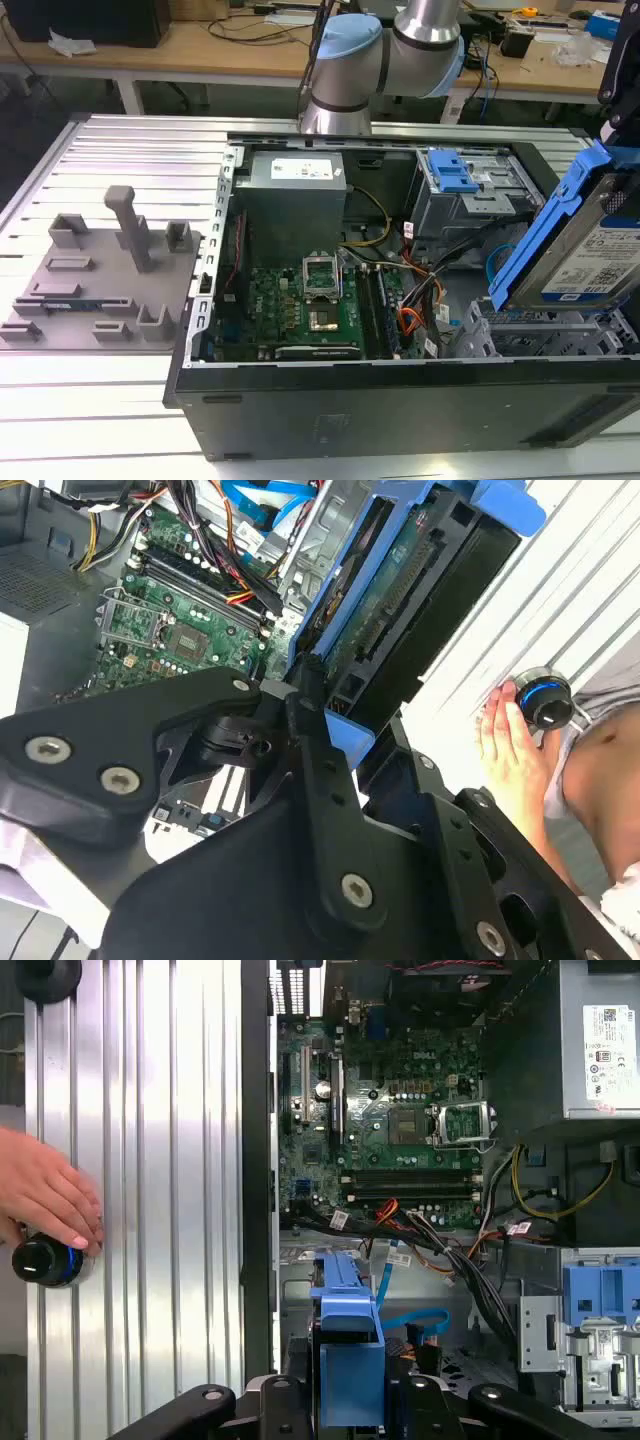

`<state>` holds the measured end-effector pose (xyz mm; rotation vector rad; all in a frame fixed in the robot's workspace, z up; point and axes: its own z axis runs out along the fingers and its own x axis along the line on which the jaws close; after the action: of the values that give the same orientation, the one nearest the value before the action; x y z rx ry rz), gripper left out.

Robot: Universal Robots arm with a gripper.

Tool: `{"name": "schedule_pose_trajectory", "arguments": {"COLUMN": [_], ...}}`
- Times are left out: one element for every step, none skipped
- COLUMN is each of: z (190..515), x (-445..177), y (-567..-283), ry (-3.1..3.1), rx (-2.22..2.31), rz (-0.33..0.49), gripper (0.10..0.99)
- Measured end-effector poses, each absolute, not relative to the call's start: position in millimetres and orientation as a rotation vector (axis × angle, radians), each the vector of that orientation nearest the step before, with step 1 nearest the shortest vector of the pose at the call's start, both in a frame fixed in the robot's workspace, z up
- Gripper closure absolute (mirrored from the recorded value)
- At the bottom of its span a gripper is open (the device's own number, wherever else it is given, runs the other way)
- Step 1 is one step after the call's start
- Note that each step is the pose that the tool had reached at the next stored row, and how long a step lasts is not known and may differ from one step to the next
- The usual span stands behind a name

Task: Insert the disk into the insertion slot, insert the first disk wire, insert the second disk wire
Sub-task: 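Insert the disk into the insertion slot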

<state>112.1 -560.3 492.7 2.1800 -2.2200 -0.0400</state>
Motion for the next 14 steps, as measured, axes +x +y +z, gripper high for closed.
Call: {"name": "schedule_pose_trajectory", "arguments": {"z": [492.7, 492.7, 492.7, 492.7, 492.7, 492.7, 492.7, 492.7, 492.7, 492.7, 492.7, 492.7, 492.7, 492.6], "x": [112.1, 112.0, 112.0, 112.1, 112.1, 112.1, 112.0, 112.0, 112.0, 112.0, 112.0, 112.0, 112.0, 112.1], "y": [-560.3, -560.3, -560.3, -560.3, -560.3, -560.3, -560.3, -560.3, -560.3, -560.3, -560.3, -560.3, -560.3, -560.3], "ry": [-2.22, -2.22, -2.22, -2.22, -2.22, -2.22, -2.22, -2.22, -2.22, -2.22, -2.22, -2.22, -2.22, -2.221], "rx": [2.18, 2.18, 2.18, 2.18, 2.18, 2.18, 2.18, 2.18, 2.18, 2.18, 2.18, 2.18, 2.18, 2.181], "rz": [-0.04, -0.04, -0.04, -0.04, -0.04, -0.04, -0.04, -0.04, -0.04, -0.04, -0.04, -0.04, -0.04, -0.042], "gripper": [0.722, 0.722, 0.722, 0.722, 0.722, 0.722, 0.722, 0.722, 0.722, 0.722, 0.722, 0.722, 0.722, 0.722]}}
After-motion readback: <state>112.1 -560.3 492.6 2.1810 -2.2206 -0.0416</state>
